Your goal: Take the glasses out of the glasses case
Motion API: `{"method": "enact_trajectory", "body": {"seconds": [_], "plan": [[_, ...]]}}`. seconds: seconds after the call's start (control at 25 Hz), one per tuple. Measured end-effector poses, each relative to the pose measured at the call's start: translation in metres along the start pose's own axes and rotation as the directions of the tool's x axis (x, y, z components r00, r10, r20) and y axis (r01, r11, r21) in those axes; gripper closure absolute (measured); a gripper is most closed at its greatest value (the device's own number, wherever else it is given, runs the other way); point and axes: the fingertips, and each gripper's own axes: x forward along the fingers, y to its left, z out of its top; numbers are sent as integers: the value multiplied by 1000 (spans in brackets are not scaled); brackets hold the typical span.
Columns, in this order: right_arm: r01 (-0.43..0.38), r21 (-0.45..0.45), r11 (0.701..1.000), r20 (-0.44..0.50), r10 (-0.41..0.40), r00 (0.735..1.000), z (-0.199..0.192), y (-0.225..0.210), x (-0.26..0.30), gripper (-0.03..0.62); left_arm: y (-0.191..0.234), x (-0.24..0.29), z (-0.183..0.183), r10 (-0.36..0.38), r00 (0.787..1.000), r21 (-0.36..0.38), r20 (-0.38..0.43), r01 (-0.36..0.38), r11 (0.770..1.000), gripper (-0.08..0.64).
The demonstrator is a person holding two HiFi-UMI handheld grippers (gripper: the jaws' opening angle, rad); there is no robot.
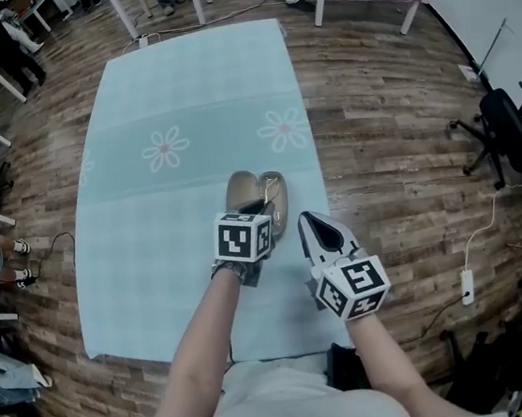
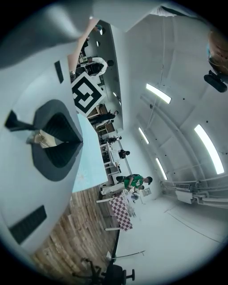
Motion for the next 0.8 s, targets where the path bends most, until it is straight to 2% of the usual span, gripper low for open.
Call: {"method": "enact_trajectory", "body": {"seconds": [0.32,0.44,0.64,0.8], "plan": [[30,25,999,-54,-29,998,-21,-8,11,584,19,27,-17,15,994,-146,-110,-31,989,486],[40,31,999,-65,-38,997,-24,-11,15,584,21,36,-18,8,986,-167,-169,-37,985,472],[47,35,998,-77,-44,996,-29,-14,17,584,27,47,-27,35,960,-187,-279,-90,978,471],[47,40,998,-87,-43,995,-35,-11,16,584,30,54,-34,36,951,-224,-306,-109,969,474]]}}
